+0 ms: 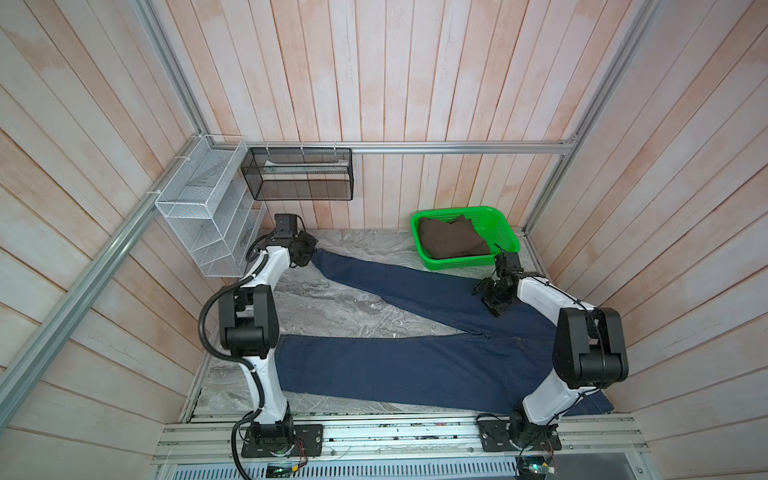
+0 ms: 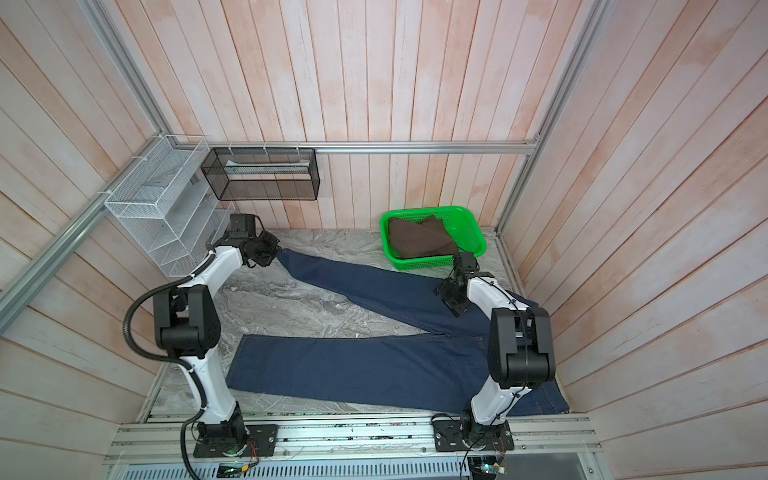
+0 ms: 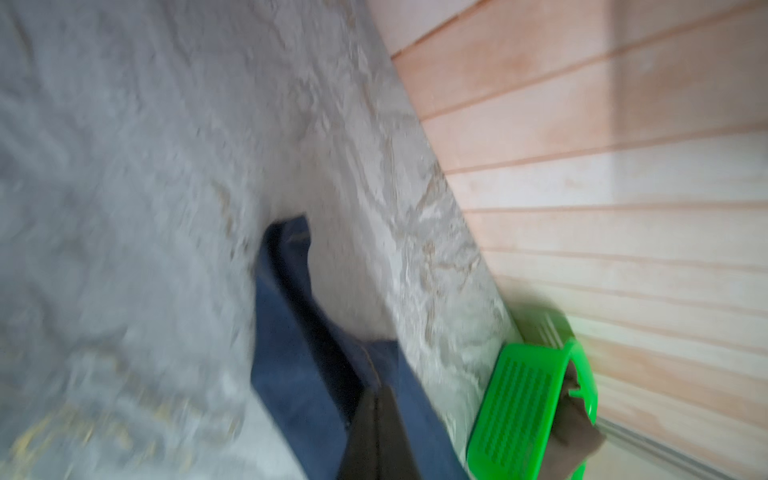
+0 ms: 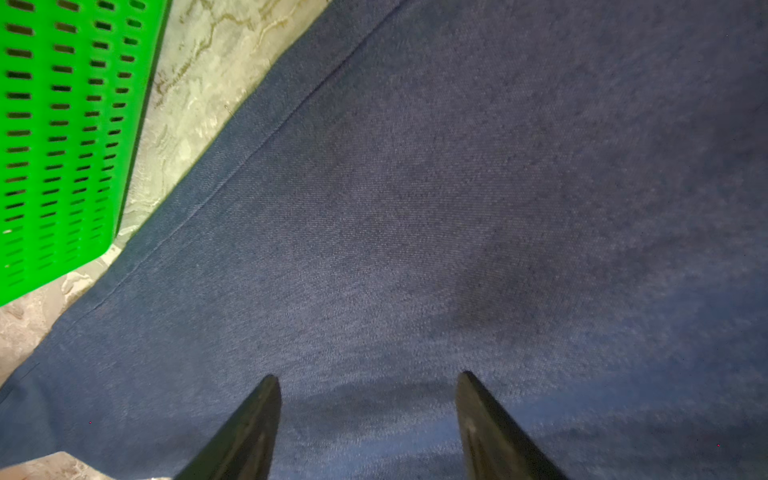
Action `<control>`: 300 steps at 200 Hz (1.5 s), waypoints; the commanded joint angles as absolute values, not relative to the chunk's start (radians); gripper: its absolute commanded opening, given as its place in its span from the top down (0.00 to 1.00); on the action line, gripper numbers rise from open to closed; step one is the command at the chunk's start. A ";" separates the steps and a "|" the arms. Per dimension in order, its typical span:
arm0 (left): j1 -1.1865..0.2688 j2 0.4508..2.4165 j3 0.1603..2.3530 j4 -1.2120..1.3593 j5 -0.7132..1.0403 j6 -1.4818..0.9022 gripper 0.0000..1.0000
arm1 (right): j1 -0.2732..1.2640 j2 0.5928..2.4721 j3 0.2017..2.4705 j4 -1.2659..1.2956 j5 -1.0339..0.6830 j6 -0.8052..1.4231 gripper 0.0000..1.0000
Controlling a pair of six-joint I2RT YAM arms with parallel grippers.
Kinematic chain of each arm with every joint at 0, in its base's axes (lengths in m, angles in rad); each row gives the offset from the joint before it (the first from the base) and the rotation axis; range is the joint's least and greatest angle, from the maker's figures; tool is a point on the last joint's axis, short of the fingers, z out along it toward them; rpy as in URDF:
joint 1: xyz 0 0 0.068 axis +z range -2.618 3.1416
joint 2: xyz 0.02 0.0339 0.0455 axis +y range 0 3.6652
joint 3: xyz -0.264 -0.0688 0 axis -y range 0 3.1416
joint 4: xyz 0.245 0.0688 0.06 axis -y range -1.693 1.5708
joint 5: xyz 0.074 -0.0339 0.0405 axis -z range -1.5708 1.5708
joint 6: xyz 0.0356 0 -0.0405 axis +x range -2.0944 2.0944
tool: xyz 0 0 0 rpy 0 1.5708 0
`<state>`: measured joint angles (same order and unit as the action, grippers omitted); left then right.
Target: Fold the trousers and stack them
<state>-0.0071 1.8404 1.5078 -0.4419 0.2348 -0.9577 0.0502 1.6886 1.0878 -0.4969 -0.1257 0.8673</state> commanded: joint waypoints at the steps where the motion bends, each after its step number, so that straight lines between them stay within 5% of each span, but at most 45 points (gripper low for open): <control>1: -0.057 1.571 1.389 -0.477 0.163 -0.927 1.00 | 0.054 1.666 1.080 -0.504 -0.131 0.863 0.32; 43: -0.313 1.453 1.356 -0.633 0.127 -0.989 1.00 | 0.053 1.606 1.016 -0.472 -0.162 0.856 0.32; 82: -0.576 1.674 1.563 -0.571 0.124 -1.072 1.00 | 0.028 1.543 0.991 -0.482 -0.174 0.848 0.33; 150: -0.740 2.100 2.077 -0.577 0.175 -1.132 1.00 | -0.024 1.480 1.016 -0.521 -0.149 0.819 0.33; 189: -0.768 2.138 2.000 -0.530 0.241 -1.137 1.00 | -0.038 1.479 1.011 -0.525 -0.145 0.809 0.32; 208: -0.778 2.090 1.913 -0.505 0.240 -1.129 0.90 | -0.039 1.480 1.006 -0.521 -0.146 0.810 0.32; 247: -0.784 1.991 1.870 -0.545 0.240 -1.016 0.29 | -0.039 1.488 1.008 -0.517 -0.150 0.814 0.33; 266: -0.785 1.922 1.870 -0.559 0.217 -0.924 0.20 | -0.040 1.486 1.009 -0.516 -0.150 0.813 0.32; 300: -0.752 1.860 1.882 -0.645 0.132 -0.650 0.27 | -0.040 1.482 1.010 -0.509 -0.162 0.799 0.33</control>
